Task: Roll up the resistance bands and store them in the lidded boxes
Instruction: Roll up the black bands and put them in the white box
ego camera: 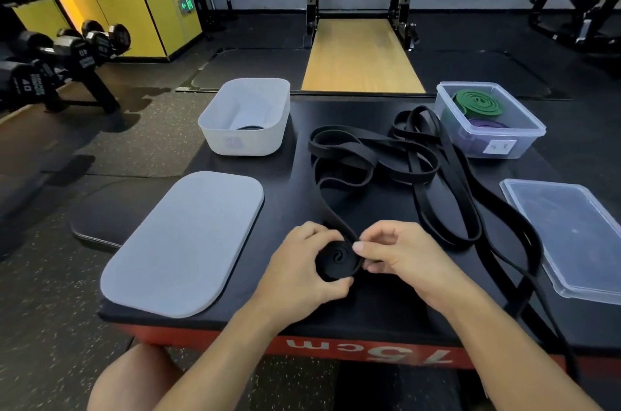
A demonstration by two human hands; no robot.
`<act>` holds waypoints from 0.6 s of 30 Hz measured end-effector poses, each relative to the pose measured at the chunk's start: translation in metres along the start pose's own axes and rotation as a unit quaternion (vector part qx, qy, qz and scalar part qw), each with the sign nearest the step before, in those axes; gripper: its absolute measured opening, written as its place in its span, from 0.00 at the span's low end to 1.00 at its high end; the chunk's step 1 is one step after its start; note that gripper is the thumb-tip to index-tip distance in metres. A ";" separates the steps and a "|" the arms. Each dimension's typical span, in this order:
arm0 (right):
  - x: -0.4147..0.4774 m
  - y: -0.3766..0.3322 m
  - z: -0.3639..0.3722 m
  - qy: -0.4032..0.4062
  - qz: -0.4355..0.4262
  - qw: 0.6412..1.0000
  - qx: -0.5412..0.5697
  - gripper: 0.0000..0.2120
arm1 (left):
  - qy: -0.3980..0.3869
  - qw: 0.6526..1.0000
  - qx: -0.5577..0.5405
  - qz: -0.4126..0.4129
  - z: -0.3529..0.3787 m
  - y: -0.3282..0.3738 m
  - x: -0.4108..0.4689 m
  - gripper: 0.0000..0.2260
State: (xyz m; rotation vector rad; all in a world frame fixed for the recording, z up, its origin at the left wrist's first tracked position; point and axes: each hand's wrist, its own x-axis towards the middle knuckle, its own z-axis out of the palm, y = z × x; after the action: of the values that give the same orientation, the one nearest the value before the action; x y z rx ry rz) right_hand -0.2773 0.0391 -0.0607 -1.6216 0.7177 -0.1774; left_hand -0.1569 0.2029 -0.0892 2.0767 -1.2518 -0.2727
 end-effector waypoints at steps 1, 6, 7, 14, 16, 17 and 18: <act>0.000 0.000 -0.001 0.008 -0.005 1.000 -0.008 0.06 | -0.007 1.000 0.005 0.003 0.000 0.000 0.001 0.21; 0.003 0.006 0.005 0.084 -0.054 0.990 -0.104 0.05 | -0.027 0.999 0.016 0.014 -0.002 -0.003 0.004 0.22; 0.003 0.008 0.006 0.100 -0.058 0.986 -0.118 0.05 | -0.030 0.999 0.018 0.015 -0.002 -0.004 0.004 0.23; 0.003 0.013 0.018 0.192 -0.076 0.933 -0.296 0.13 | -0.030 0.999 0.015 0.018 -0.003 -0.003 0.003 0.24; 0.008 0.011 0.018 0.195 -0.083 0.920 -0.331 0.16 | -0.031 0.999 0.009 0.015 -0.003 -0.003 0.003 0.24; 0.010 0.010 0.018 0.194 -0.088 0.916 -0.341 0.17 | -0.031 0.999 0.001 0.010 -0.004 -0.003 0.003 0.25; 0.011 0.009 0.019 0.188 -0.096 0.916 -0.342 0.17 | -0.030 0.999 -0.014 0.000 -0.004 -0.003 0.002 0.27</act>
State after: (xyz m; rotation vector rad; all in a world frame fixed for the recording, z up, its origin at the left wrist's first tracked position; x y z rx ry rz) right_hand -0.2620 0.0487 -0.0758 -2.3721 0.9799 -0.4236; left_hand -0.1513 0.2041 -0.0877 2.0575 -1.2766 -0.3533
